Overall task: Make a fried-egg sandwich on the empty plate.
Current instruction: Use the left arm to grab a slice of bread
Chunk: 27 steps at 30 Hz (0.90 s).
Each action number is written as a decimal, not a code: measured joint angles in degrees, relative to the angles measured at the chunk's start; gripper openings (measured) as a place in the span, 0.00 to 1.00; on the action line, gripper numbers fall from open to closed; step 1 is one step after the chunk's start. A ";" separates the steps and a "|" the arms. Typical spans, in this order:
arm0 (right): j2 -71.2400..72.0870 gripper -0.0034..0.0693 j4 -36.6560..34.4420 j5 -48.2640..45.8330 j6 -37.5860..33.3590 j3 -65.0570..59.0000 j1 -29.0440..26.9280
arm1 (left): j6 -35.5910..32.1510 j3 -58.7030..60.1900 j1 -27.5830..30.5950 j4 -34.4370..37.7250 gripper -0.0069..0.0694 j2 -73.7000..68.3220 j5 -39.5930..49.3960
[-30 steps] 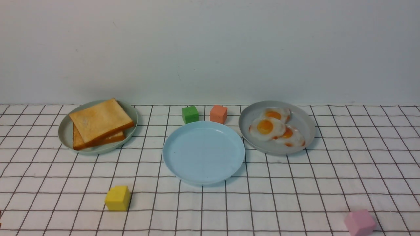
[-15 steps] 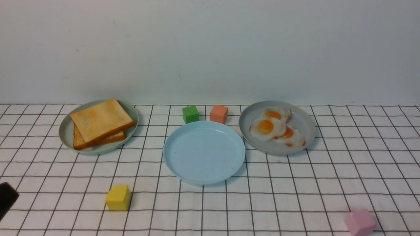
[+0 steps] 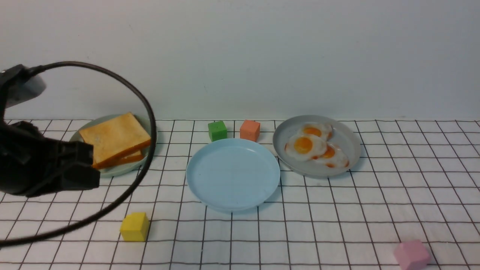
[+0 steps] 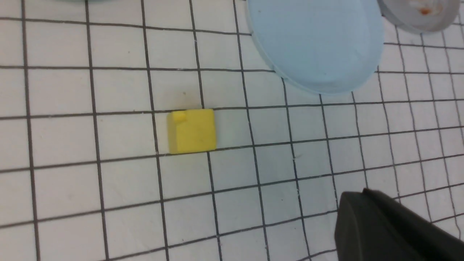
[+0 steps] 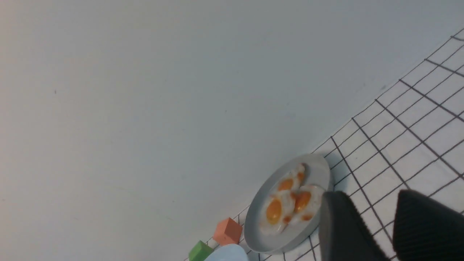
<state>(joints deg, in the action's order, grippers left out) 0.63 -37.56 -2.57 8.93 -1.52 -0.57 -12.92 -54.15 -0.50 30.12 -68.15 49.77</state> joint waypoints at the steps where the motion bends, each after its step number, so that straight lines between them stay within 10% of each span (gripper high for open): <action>1: 0.00 0.38 -0.34 -0.46 0.00 0.00 0.00 | -0.39 -0.59 -0.07 0.00 0.07 -1.21 0.00; 8: -4.92 0.34 2.64 -21.86 -8.20 16.04 3.94 | -1.83 -5.59 -9.63 -7.74 0.07 -8.69 -2.44; 15: -31.41 0.07 16.95 -57.00 -18.36 42.85 7.34 | 2.16 -17.82 -12.99 -19.41 0.07 -18.95 -1.41; 27: -41.00 0.04 20.04 -57.19 -20.60 49.50 18.66 | -5.75 -38.23 -5.71 -25.02 0.09 -42.95 2.08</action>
<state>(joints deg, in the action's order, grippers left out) -40.37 -17.52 -59.76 -11.68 47.98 18.09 -18.67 -92.39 -6.21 5.10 -111.09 51.85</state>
